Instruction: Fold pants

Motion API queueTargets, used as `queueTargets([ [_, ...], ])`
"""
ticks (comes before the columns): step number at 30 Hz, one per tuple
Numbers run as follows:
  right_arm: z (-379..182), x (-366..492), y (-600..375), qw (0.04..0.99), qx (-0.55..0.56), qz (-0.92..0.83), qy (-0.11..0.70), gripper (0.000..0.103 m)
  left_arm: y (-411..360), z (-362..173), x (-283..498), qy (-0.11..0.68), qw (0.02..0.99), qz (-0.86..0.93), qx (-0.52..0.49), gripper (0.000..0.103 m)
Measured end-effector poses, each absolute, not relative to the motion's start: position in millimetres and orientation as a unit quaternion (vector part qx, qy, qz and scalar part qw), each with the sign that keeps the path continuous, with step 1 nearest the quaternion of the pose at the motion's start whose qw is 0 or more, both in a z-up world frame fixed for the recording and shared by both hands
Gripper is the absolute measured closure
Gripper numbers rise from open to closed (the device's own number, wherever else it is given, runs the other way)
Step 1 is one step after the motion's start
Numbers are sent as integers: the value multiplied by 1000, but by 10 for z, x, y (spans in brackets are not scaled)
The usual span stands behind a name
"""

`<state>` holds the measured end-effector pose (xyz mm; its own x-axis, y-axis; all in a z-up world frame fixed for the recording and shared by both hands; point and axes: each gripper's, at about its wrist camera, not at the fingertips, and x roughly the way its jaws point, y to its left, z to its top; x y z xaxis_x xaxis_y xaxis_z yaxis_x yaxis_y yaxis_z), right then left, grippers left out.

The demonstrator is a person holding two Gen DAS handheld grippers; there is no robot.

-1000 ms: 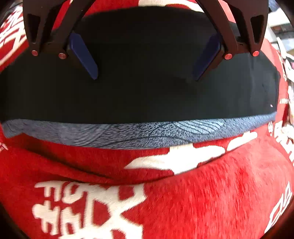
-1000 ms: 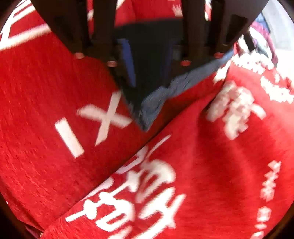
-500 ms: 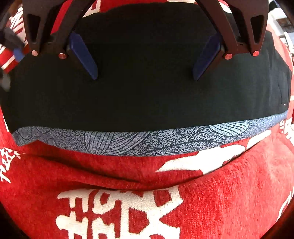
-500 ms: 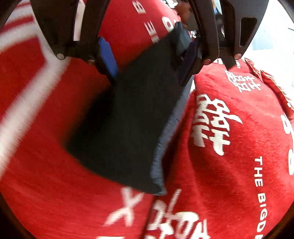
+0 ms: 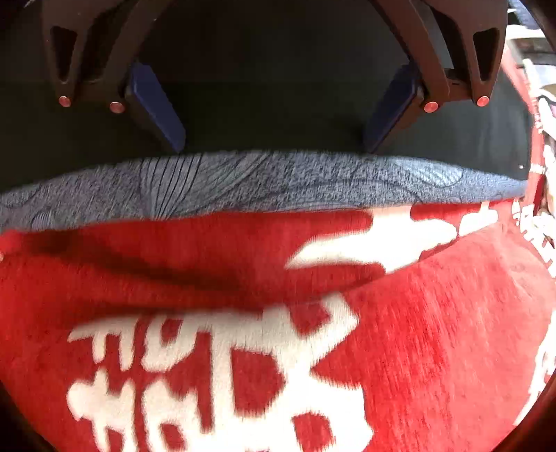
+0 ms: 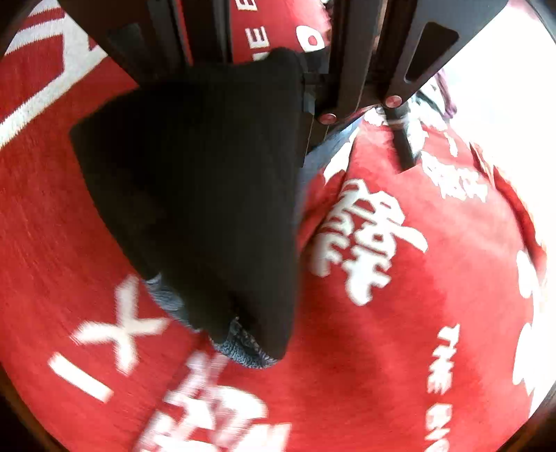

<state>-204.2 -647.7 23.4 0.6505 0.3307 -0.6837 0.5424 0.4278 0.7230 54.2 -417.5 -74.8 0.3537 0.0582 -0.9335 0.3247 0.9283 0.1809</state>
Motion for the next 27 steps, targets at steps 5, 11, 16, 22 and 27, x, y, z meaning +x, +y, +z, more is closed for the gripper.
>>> queueTargets([
  [5, 529, -1874, -6291, 773, 453, -90, 434, 89, -4021, -594, 594, 592, 786, -95, 151, 0],
  [11, 799, -1740, -6037, 789, 398, -120, 453, 89, -3660, -367, 0, 585, 780, -150, 165, 0],
  [16, 1040, -1483, -5515, 807, 318, -142, 476, 89, -3562, -477, -148, 603, 750, -201, 182, 0],
  [22, 1263, -1025, -4524, 825, 178, -138, 519, 84, -2474, 97, 97, 564, 791, -196, 134, 0],
  [27, 646, -537, -3322, 809, 36, -93, 579, 63, -1125, 137, 461, 583, 798, -102, 112, 0],
])
